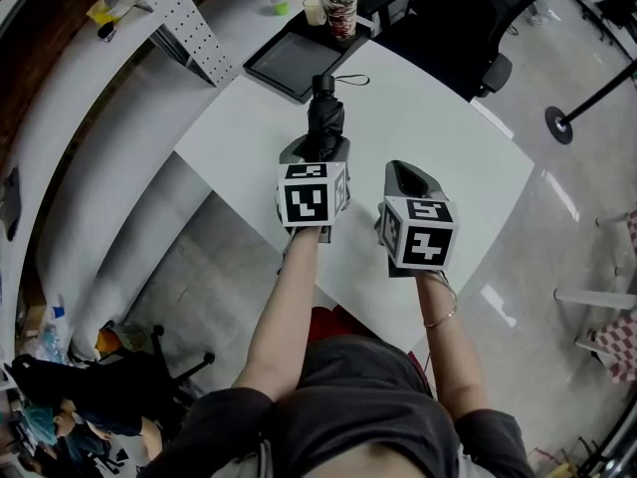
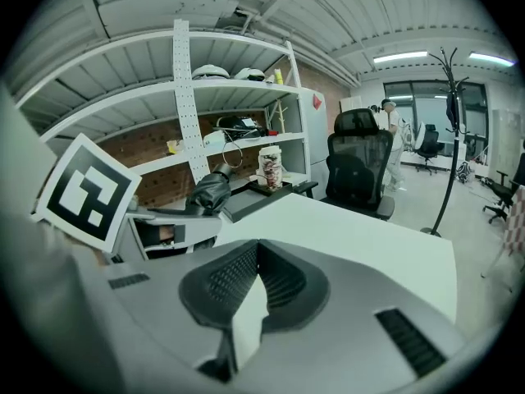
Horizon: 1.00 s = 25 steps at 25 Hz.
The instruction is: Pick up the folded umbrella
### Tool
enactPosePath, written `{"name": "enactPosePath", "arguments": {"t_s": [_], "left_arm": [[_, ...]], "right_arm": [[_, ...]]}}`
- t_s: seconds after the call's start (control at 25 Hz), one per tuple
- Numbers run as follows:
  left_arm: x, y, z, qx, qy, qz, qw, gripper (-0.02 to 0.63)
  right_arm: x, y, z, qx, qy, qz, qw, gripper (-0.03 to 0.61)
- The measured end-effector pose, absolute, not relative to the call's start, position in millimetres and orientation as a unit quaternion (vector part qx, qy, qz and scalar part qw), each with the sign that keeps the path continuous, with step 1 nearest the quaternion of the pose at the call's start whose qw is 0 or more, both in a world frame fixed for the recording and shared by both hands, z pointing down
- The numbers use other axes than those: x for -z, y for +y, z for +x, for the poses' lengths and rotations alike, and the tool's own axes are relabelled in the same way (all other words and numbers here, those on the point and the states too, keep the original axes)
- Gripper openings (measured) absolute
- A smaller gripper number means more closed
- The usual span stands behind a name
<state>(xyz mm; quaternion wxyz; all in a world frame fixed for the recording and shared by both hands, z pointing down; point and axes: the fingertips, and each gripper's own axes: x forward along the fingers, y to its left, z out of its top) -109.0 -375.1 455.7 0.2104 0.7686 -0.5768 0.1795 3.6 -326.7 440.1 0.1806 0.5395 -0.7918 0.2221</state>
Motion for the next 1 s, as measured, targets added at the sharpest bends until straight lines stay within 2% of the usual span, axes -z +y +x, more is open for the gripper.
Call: {"name": "enactPosePath", "arguments": {"t_s": [1.0], "left_arm": [[-297.9, -322.0, -118.7, -0.068, -0.585, 0.806, 0.064, 0.25]], "right_arm": [[-323.3, -291.9, -2.6, -0.126, -0.82, 0.551, 0.086, 0.018]]}}
